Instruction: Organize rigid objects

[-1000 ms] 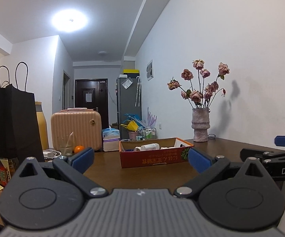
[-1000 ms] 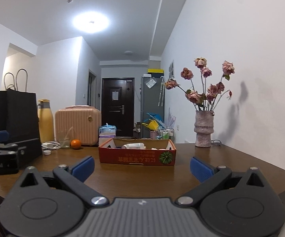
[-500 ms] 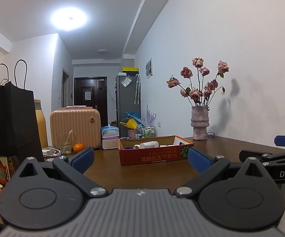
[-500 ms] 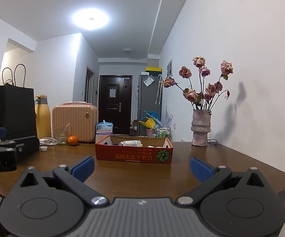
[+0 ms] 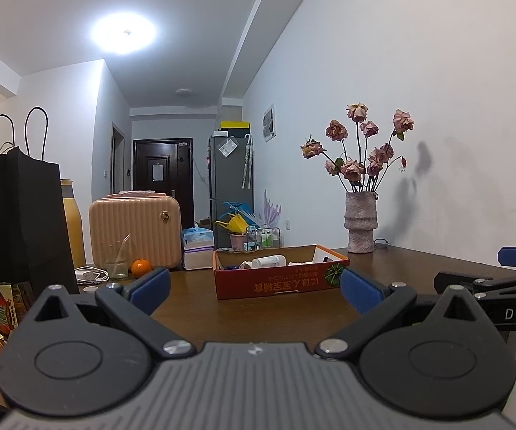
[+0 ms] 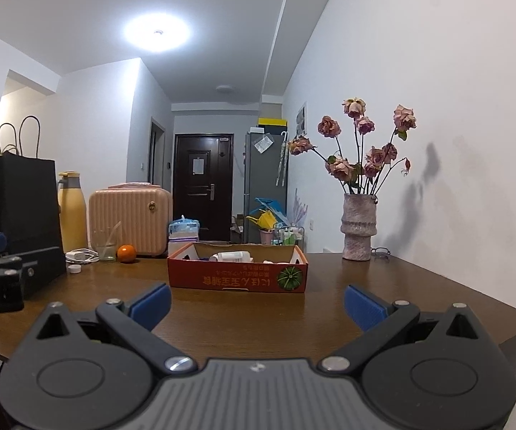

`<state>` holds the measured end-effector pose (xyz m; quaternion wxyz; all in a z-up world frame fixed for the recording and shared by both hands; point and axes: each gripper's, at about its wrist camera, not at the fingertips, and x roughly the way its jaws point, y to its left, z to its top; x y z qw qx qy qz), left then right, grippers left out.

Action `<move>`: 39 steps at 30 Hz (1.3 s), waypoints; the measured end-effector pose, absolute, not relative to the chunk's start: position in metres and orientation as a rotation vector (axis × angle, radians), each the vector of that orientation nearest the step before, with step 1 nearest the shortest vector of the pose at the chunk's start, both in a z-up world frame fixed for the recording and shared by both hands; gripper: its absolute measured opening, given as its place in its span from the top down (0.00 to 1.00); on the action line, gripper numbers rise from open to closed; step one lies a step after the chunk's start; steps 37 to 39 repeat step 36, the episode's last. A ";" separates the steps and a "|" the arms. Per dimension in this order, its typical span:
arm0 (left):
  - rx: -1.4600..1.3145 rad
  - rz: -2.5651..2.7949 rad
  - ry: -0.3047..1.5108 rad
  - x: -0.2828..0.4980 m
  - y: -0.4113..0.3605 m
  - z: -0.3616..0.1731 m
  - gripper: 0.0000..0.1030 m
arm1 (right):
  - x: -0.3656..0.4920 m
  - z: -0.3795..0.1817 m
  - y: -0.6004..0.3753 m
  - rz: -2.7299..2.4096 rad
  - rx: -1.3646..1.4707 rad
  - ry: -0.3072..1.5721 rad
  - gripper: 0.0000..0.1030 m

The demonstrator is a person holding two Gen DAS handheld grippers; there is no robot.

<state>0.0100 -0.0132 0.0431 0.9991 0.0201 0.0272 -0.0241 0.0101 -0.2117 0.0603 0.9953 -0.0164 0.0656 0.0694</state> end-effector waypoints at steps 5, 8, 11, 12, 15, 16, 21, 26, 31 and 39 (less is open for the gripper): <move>0.040 -0.047 0.055 0.010 -0.013 0.043 0.00 | 0.010 0.060 -0.210 0.148 -0.036 0.136 0.00; 0.039 -0.050 0.056 0.010 -0.013 0.043 0.00 | 0.010 0.060 -0.210 0.148 -0.036 0.136 0.00; 0.038 -0.056 0.059 0.010 -0.013 0.042 0.00 | 0.010 0.059 -0.210 0.148 -0.037 0.137 0.00; 0.038 -0.056 0.060 0.010 -0.013 0.042 0.00 | 0.010 0.059 -0.210 0.148 -0.036 0.137 0.00; 0.038 -0.055 0.059 0.010 -0.013 0.042 0.00 | 0.010 0.059 -0.211 0.147 -0.033 0.140 0.00; 0.038 -0.056 0.060 0.010 -0.013 0.042 0.00 | 0.010 0.059 -0.212 0.143 -0.032 0.140 0.00; 0.038 -0.055 0.062 0.010 -0.013 0.042 0.00 | 0.009 0.059 -0.213 0.140 -0.027 0.137 0.00; 0.037 -0.059 0.072 0.011 -0.013 0.041 0.00 | 0.010 0.058 -0.213 0.137 -0.025 0.143 0.00; 0.036 -0.059 0.078 0.012 -0.013 0.042 0.00 | 0.012 0.058 -0.214 0.134 -0.027 0.142 0.00; 0.024 -0.075 0.100 0.015 -0.013 0.039 0.00 | 0.012 0.056 -0.214 0.133 -0.023 0.145 0.00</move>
